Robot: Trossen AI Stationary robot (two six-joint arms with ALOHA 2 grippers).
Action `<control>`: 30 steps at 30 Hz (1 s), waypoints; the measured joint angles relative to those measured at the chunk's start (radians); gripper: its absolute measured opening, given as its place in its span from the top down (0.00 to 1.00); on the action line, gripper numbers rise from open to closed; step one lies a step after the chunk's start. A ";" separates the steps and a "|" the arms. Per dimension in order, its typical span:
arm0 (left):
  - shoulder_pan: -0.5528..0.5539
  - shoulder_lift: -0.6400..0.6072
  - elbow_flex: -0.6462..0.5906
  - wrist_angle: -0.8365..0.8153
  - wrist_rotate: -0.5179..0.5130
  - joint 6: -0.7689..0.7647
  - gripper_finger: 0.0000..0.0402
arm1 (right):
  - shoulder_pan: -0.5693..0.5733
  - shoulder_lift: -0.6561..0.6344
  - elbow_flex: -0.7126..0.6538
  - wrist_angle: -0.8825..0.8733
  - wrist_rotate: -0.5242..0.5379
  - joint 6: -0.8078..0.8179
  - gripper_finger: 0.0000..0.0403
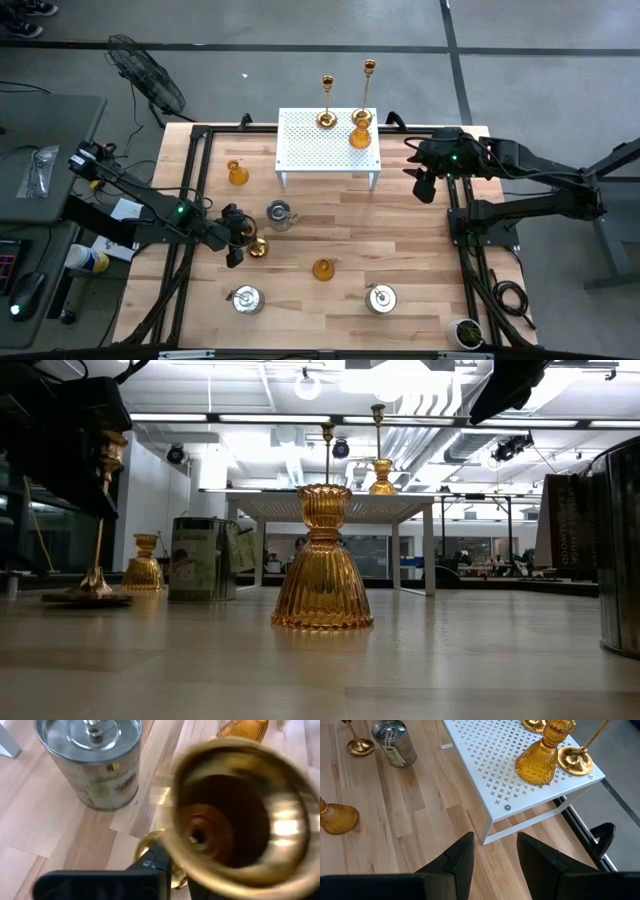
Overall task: Pick & Place candle stick holders
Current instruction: Put the gold candle holder on the shelf aligned with the other gold candle holder
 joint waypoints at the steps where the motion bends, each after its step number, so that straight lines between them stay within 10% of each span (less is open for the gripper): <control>1: 0.000 0.000 0.000 0.003 0.005 0.000 0.96 | 0.000 0.000 0.000 0.000 0.000 0.000 0.65; 18: 0.000 0.000 0.246 -0.253 -0.009 -0.176 0.98 | 0.000 0.000 0.000 0.000 0.000 0.012 0.65; 30: 0.026 0.003 0.583 -0.505 -0.265 -0.215 0.98 | 0.000 0.000 0.000 0.000 0.000 0.010 0.65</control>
